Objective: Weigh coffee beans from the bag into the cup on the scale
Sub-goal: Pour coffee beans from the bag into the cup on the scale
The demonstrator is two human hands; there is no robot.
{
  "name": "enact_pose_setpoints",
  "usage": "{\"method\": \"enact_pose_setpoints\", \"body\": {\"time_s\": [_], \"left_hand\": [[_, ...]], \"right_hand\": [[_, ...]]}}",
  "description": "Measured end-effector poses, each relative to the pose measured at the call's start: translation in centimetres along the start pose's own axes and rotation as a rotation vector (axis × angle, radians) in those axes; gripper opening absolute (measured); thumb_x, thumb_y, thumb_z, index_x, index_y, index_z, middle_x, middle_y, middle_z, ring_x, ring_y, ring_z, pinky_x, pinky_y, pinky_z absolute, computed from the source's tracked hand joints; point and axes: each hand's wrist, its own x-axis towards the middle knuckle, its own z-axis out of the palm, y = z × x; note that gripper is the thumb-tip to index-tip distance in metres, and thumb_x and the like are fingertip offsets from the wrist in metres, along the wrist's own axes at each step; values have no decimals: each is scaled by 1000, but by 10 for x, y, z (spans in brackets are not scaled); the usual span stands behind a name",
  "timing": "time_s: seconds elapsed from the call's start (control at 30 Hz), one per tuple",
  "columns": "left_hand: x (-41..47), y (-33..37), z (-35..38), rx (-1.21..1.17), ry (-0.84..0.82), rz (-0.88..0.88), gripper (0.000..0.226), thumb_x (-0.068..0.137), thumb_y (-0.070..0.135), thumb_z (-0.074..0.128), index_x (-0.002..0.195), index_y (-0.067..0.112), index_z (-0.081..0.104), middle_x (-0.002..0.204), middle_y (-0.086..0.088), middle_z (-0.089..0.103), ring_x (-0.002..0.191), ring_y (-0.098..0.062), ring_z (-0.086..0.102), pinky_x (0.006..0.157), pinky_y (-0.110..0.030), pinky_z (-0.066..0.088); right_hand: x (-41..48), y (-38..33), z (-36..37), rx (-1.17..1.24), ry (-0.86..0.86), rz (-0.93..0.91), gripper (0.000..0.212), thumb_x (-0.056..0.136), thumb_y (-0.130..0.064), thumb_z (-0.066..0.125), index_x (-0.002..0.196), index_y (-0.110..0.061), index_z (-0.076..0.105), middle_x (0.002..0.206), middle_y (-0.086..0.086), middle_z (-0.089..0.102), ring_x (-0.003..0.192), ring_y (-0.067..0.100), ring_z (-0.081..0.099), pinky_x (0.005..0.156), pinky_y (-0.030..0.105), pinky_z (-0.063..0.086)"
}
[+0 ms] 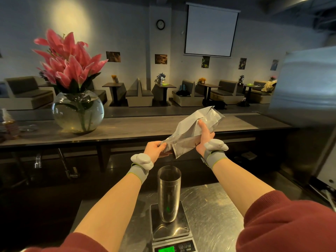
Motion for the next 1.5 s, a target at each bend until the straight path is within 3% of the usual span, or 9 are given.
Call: {"method": "enact_pose_setpoints", "body": {"time_s": [0.4, 0.5, 1.07, 1.3, 1.4, 1.5], "left_hand": [[2, -5, -3, -4, -18, -4, 30, 96, 15, 45, 118, -1, 58, 121, -23, 61, 112, -36, 61, 97, -44, 51], [3, -7, -3, -2, -7, 10, 29, 95, 13, 46, 116, -4, 58, 120, -27, 60, 111, -38, 61, 92, -41, 53], [1, -7, -2, -26, -32, -14, 31, 95, 16, 46, 120, 1, 57, 122, -20, 61, 113, -35, 61, 100, -45, 49], [-2, -4, -3, -30, -35, -4, 31, 96, 13, 43, 119, -2, 57, 118, -20, 61, 109, -33, 62, 80, -27, 56], [-2, -5, -2, -19, -45, -7, 31, 96, 16, 44, 120, 0, 57, 123, -22, 60, 112, -34, 62, 95, -39, 52], [-2, -4, -2, -12, -32, -2, 31, 96, 15, 44, 118, -2, 57, 123, -23, 61, 112, -36, 62, 97, -41, 51]], "right_hand": [[-5, 0, 0, -71, 3, -2, 92, 77, -58, 63, 149, -24, 16, 147, 7, 36, 134, 31, 38, 112, 47, 33], [-5, 1, 0, -61, 8, -6, 91, 78, -54, 64, 149, -22, 17, 147, 8, 36, 133, 31, 38, 112, 45, 33], [-11, -4, 1, -6, 4, -7, 88, 81, -46, 66, 149, -19, 17, 146, 9, 36, 133, 30, 38, 107, 43, 35], [-13, -3, 3, 20, 9, 5, 89, 80, -45, 67, 149, -19, 17, 146, 9, 36, 133, 31, 39, 106, 44, 36], [-13, -5, 2, 18, 1, 5, 88, 81, -44, 66, 149, -19, 15, 147, 10, 35, 134, 31, 38, 108, 45, 35], [-15, -5, 2, 5, -4, 5, 89, 81, -46, 65, 150, -20, 14, 148, 9, 35, 134, 32, 37, 109, 45, 34]]}}
